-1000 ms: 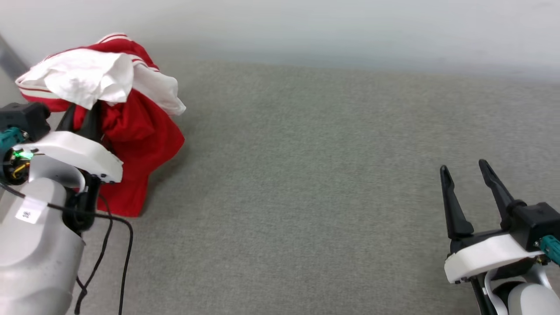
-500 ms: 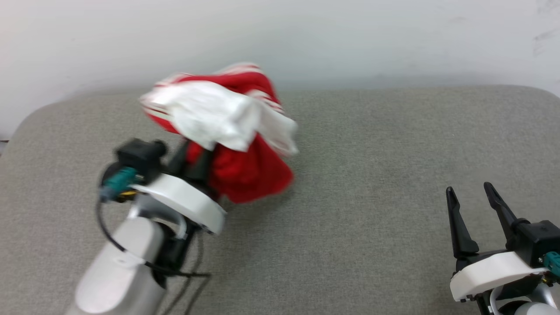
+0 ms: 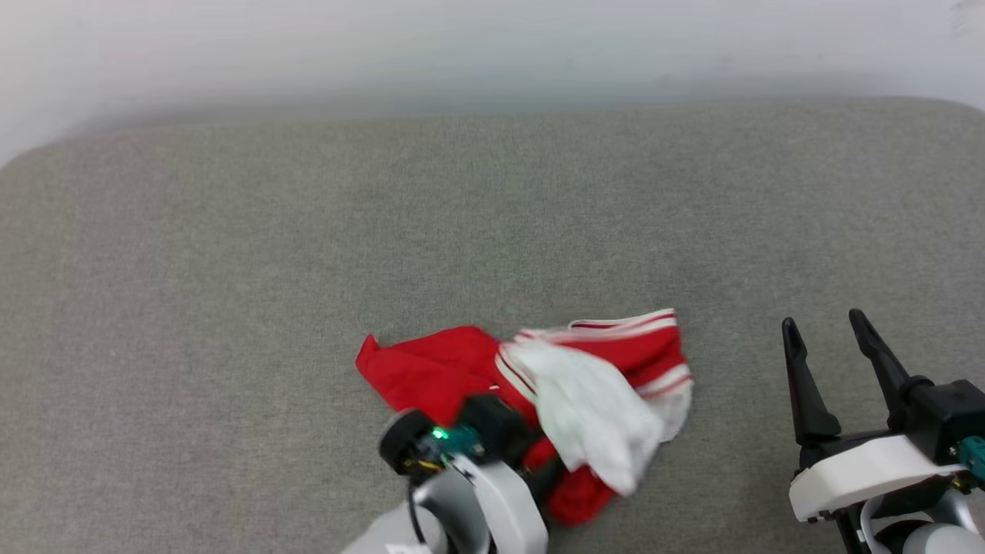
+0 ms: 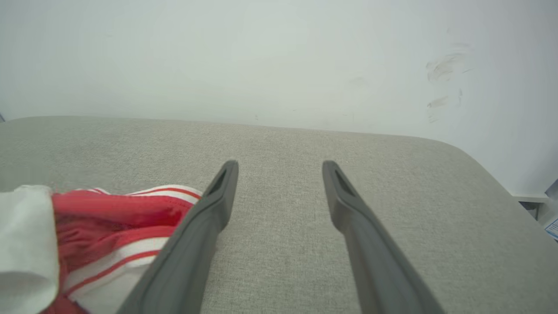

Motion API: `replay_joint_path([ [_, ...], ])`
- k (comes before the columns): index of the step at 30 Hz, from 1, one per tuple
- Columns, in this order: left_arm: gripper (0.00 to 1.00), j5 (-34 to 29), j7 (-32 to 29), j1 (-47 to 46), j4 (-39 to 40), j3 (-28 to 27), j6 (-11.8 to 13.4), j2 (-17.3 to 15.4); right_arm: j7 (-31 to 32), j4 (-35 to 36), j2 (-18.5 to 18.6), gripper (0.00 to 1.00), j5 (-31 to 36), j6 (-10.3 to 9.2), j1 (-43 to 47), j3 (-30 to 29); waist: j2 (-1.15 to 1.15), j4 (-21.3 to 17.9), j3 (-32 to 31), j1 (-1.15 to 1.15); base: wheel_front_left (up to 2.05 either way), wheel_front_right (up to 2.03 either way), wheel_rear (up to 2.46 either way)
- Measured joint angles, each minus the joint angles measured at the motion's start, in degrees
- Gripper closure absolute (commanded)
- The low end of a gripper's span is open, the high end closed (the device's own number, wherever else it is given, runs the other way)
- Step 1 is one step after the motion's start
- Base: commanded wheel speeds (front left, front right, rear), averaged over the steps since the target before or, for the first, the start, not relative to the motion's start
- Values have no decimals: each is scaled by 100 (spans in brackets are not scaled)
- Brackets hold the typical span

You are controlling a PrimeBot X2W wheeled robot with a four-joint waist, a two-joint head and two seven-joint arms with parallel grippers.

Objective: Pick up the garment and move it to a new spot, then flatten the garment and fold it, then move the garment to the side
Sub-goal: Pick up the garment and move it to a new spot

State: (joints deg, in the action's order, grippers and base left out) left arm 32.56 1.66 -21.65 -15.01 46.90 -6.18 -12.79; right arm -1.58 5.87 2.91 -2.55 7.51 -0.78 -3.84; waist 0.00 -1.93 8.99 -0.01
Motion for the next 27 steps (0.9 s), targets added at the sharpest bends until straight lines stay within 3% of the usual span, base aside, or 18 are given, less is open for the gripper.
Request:
replay_joint_path([
  [5,100,-156,-48,-39,-200,555,-88,13,-34,-54,0,0,1,0,-64,-1,0,117,145,0,0,0,0],
  [6,69,-156,-29,-71,-232,625,-91,11,-41,-67,0,0,1,0,-79,14,0,136,158,0,0,0,0],
  [7,53,-157,9,-111,-261,675,-100,16,-42,-86,0,0,2,0,-105,15,0,154,161,1,0,0,0],
  [8,0,-162,58,-141,-283,708,-108,16,-43,-98,0,0,2,0,-133,14,0,171,153,1,0,0,0],
  [15,0,-130,546,-191,-279,595,-29,11,-49,-219,1,0,3,0,-125,23,0,267,-76,1,0,0,0],
  [27,0,108,1169,19,223,-414,833,-363,12,-237,0,0,2,0,110,-4,0,485,-605,0,0,0,0],
])
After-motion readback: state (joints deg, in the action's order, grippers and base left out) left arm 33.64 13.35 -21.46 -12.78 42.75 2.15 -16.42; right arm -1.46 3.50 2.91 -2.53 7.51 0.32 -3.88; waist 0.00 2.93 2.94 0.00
